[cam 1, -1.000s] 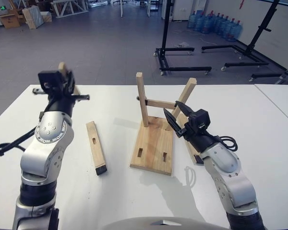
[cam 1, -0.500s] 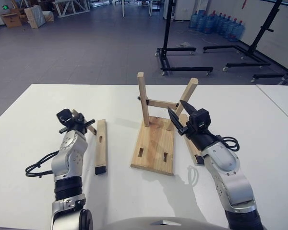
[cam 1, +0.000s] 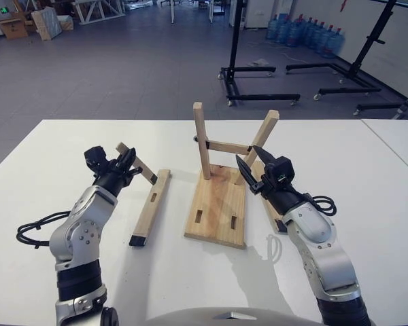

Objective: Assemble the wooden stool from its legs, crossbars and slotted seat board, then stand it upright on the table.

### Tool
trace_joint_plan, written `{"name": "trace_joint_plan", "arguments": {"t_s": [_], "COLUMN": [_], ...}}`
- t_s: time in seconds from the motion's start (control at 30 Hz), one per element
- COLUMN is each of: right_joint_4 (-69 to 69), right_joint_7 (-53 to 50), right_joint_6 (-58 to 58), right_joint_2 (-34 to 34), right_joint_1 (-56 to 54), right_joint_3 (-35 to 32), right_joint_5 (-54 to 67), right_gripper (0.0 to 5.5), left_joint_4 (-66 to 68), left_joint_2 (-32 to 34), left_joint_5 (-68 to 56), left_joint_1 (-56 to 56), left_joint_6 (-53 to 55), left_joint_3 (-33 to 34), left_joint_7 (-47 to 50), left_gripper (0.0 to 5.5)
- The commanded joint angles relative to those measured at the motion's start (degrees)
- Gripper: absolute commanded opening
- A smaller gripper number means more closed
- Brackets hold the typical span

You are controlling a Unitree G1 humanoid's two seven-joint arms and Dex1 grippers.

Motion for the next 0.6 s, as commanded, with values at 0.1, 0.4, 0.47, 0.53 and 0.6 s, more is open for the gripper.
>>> {"name": "trace_joint_plan", "arguments": {"t_s": [0.1,0.4,0.47,0.53,0.6], "right_joint_4": [-0.6,-0.5,-0.3,-0.1,-0.2], "right_joint_7": [-0.1,-0.1,0.1,0.4,0.5], "right_joint_6": [1.4,2.0,1.9,1.9,1.9], "right_joint_2": [0.1,0.5,0.4,0.4,0.4], "right_joint_1": [-0.3,-0.1,-0.3,-0.5,-0.4], "right_joint_3": [-1.0,-1.4,-1.2,-0.9,-1.0], "right_joint_5": [0.4,0.5,0.3,0.3,0.4], "right_gripper": [2.42,2.42,2.42,2.42,2.42], "left_joint_4": [-2.5,5.7,7.7,8.3,8.4], "left_joint_2": [0.6,0.0,-0.5,-0.3,1.2], "left_joint_5": [0.4,7.1,8.1,9.0,12.1], "left_joint_1": [5.0,3.7,2.8,2.7,4.2], "left_joint_6": [0.9,-6.2,-7.9,-9.1,-11.3], "left_joint_3": [-1.9,-4.4,-5.0,-5.4,-7.5], "left_joint_7": [-1.3,-4.0,-4.6,-5.2,-7.0], "left_gripper": [0.39,0.39,0.39,0.39,0.39]}}
